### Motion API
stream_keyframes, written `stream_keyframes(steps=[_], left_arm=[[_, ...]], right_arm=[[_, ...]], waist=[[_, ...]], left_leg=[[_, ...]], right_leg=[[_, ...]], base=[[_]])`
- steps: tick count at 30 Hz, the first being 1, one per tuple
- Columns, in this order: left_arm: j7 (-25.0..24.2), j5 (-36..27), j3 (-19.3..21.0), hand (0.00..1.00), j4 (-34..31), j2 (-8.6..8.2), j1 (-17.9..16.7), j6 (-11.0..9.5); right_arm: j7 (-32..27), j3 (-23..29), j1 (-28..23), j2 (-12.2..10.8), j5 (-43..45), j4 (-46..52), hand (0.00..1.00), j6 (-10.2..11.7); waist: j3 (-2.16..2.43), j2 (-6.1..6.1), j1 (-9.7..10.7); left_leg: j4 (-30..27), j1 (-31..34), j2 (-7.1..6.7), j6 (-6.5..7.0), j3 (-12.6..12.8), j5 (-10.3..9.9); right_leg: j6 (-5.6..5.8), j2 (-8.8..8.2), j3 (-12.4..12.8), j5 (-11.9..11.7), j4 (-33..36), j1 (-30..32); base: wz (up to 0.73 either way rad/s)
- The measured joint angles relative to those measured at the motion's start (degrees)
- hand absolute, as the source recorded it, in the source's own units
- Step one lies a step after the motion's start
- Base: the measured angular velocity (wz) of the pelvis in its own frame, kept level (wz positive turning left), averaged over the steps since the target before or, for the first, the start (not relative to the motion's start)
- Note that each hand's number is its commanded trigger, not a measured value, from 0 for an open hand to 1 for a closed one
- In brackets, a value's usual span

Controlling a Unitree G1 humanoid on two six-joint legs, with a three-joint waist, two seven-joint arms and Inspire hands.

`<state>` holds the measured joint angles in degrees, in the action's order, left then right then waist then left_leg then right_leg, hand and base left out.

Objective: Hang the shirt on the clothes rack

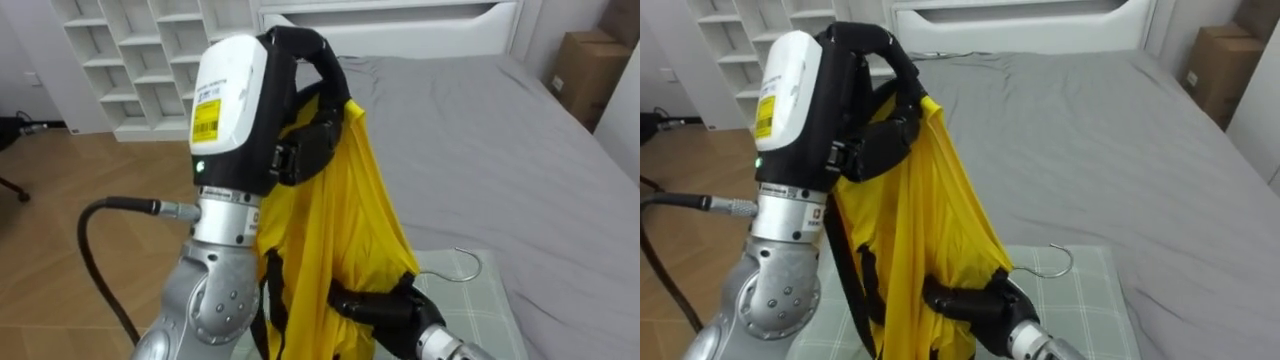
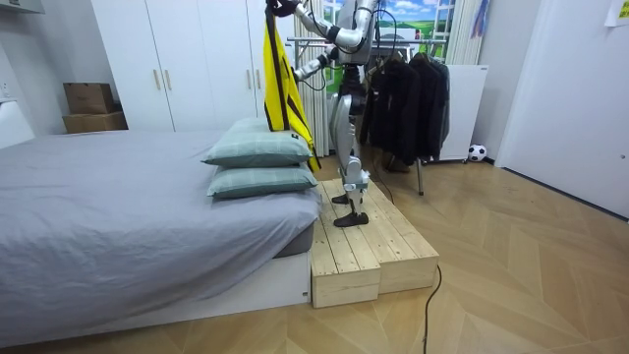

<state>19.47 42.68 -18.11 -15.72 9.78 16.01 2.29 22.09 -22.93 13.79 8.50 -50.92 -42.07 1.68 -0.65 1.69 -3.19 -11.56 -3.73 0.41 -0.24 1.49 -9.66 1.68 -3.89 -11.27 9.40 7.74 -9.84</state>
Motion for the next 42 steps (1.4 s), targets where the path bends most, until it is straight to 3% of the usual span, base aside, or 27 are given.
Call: stream_keyframes(steps=[4, 15, 16, 17, 18, 25, 30, 35, 42], left_arm=[[-0.59, 0.41, 0.0, 1.0, 0.0, 0.16, -0.59, -2.2], [-2.14, 0.2, 0.0, 1.0, 0.01, 1.06, -0.59, -4.46], [-2.55, 0.18, 0.0, 0.92, 0.01, 1.43, -0.59, -4.46], [-2.69, 0.18, 0.0, 0.4, 0.01, 1.64, -0.59, -4.46], [-2.83, 0.15, 0.0, 0.0, 0.01, 2.01, -0.59, -4.46], [-2.67, -0.45, 0.05, 0.0, 0.11, 3.37, -0.59, -4.46], [-2.11, -3.87, 1.29, 0.0, 2.13, 3.26, -0.69, -5.03], [-2.06, -3.9, 4.14, 0.0, 2.65, 2.94, -1.66, -5.37], [-0.83, -4.93, 6.62, 0.0, 2.65, 2.83, -2.97, -6.04]], right_arm=[[0.17, 0.92, -1.26, -0.07, 0.04, 0.07, 1.0, 0.63], [0.03, 1.69, -2.1, -0.21, 3.43, 0.44, 1.0, 1.52], [-0.21, 1.69, -2.12, -0.2, 4.23, 0.44, 1.0, 1.52], [-0.27, 1.69, -2.14, -0.19, 4.39, 0.44, 1.0, 1.51], [-0.29, 1.69, -2.16, -0.19, 4.6, 0.44, 1.0, 1.51], [-2.63, 1.64, -2.35, 0.07, 6.11, 0.44, 1.0, 1.37], [-4.68, 1.92, -3.95, 1.05, 8.75, 0.44, 1.0, 1.21], [-5.16, 4.65, -4.08, 1.56, 14.15, 0.43, 1.0, 0.71], [-5.14, 7.29, -4.14, 3.35, 15.05, 0.43, 1.0, -0.39]], waist=[[-0.02, -0.06, 0.18], [0.0, -0.71, 0.27], [-0.02, -0.92, 0.27], [-0.02, -1.06, 0.28], [0.01, -1.33, 0.28], [0.06, -1.95, 0.1], [0.05, -1.92, 0.29], [-0.01, -1.73, 1.27], [-0.15, -1.38, 1.56]], left_leg=[[-0.2, -0.01, 0.02, 0.0, 0.01, 0.0], [-0.26, -0.16, 0.0, 0.0, 0.03, 0.0], [-0.26, -0.14, -0.01, 0.0, 0.03, 0.0], [-0.25, -0.14, -0.01, 0.0, 0.03, 0.0], [-0.24, -0.13, -0.01, 0.0, 0.03, 0.0], [-0.19, -0.15, -0.01, 0.0, 0.03, 0.0], [-0.15, -0.24, -0.04, 0.0, 0.03, 0.0], [-0.13, -0.26, -0.04, 0.01, 0.07, 0.0], [0.17, -0.24, -0.02, 0.01, 0.09, 0.0]], right_leg=[[0.0, -0.01, 0.02, 0.0, 0.02, -0.09], [0.0, 0.0, 0.16, 0.0, 0.02, -0.12], [0.0, 0.0, 0.14, 0.0, 0.0, -0.12], [0.0, -0.01, 0.13, 0.0, -0.01, -0.12], [0.01, -0.01, 0.12, 0.01, -0.03, -0.12], [0.01, -0.01, 0.13, 0.01, 0.0, -0.15], [0.01, 0.0, 0.15, 0.01, 0.03, -0.3], [0.01, -0.02, 0.14, 0.01, 0.04, -0.27], [0.01, -0.03, 0.17, 0.01, -0.04, -0.08]], base=[[0.0], [0.0], [0.0], [0.0], [0.0], [0.0], [0.0], [0.0], [0.0]])
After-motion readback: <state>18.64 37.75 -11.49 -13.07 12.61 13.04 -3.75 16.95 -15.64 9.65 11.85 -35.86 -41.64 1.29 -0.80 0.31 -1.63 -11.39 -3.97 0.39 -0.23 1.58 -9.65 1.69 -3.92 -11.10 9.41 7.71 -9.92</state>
